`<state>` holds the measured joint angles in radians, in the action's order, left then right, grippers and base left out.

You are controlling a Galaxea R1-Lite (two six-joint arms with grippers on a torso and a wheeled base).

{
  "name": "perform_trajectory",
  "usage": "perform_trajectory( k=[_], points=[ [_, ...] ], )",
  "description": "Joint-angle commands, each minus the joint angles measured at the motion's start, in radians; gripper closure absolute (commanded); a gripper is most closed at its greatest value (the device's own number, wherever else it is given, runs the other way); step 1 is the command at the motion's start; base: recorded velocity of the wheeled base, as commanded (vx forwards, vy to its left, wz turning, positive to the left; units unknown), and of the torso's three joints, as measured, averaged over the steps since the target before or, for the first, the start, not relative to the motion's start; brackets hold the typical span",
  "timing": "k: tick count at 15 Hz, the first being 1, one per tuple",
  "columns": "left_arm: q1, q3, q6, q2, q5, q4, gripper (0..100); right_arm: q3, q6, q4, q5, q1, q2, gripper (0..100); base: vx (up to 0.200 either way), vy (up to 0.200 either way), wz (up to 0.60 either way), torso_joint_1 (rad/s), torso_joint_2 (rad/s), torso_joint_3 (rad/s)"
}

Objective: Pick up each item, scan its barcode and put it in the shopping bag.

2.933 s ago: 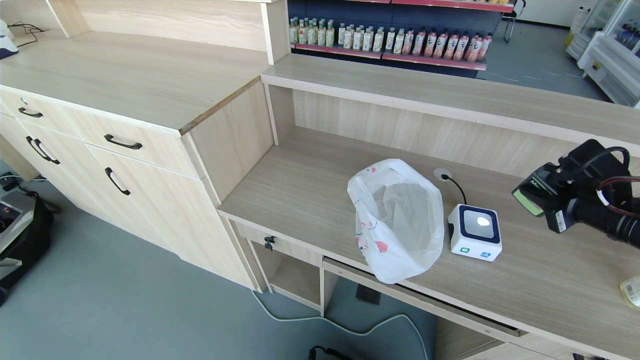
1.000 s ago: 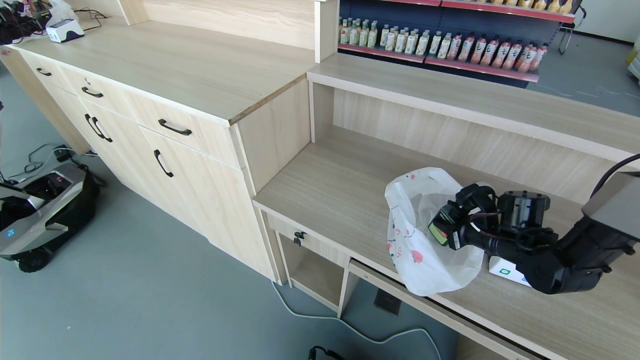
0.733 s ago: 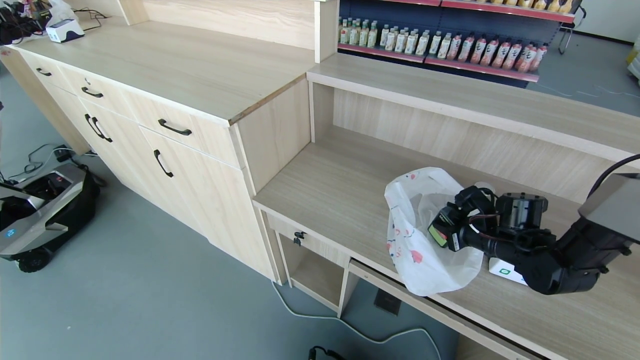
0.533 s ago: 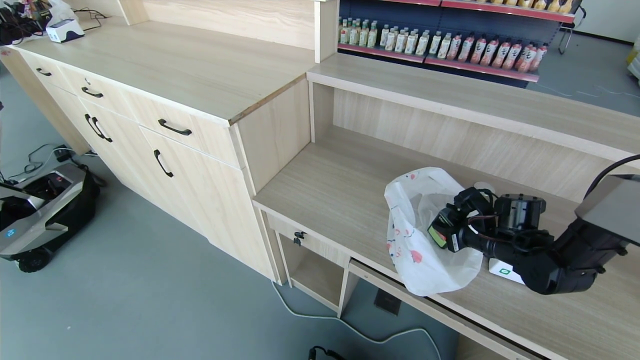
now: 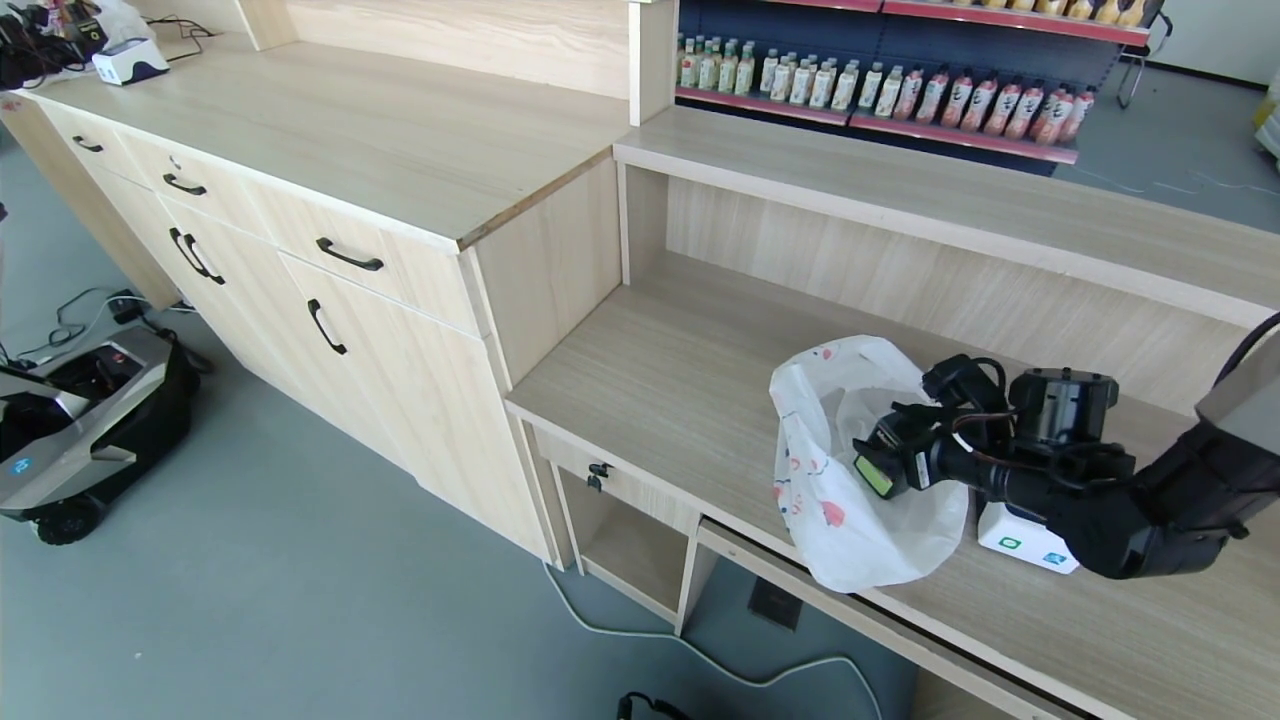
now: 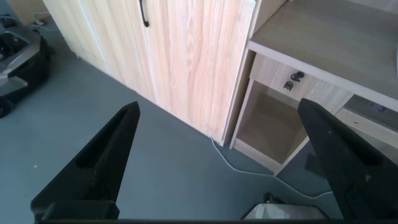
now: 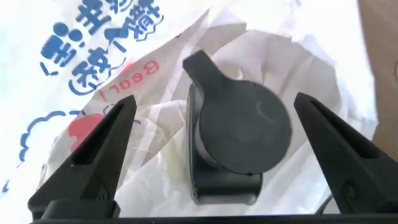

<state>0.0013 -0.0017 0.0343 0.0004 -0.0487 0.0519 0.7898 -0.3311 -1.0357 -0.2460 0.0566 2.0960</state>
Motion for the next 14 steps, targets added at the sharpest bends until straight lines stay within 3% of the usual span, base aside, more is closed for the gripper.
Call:
perform_trajectory(
  k=[1,3,6,9,12,14],
  points=[
    [0.000,0.000,0.001,0.000,0.000,0.000,0,-0.113,-0.008,0.046,0.001,-0.034,-0.324,0,0.000,0.000,0.00,0.000,0.00,0.000],
    [0.000,0.000,0.001,0.000,0.000,0.000,0,-0.219,-0.085,0.112,0.001,-0.139,-0.545,0,0.000,0.000,0.00,0.000,0.00,0.000],
    [0.000,0.000,0.001,0.000,0.000,0.000,0,-0.244,-0.213,0.344,0.001,-0.300,-0.723,0,0.000,0.000,0.00,0.000,0.00,0.000],
    [0.000,0.000,0.001,0.000,0.000,0.000,0,-0.264,-0.224,0.592,0.016,-0.480,-0.852,0,0.000,0.000,-0.60,-0.058,0.11,0.049],
    [0.000,0.000,0.001,0.000,0.000,0.000,0,-0.262,-0.221,0.657,0.145,-0.564,-0.881,0,0.000,0.000,-0.60,-0.186,0.34,0.152],
    [0.000,0.000,0.001,0.000,0.000,0.000,0,-0.262,-0.195,0.660,0.301,-0.583,-0.866,0,0.000,0.000,-0.30,-0.200,0.35,0.156]
  ],
)
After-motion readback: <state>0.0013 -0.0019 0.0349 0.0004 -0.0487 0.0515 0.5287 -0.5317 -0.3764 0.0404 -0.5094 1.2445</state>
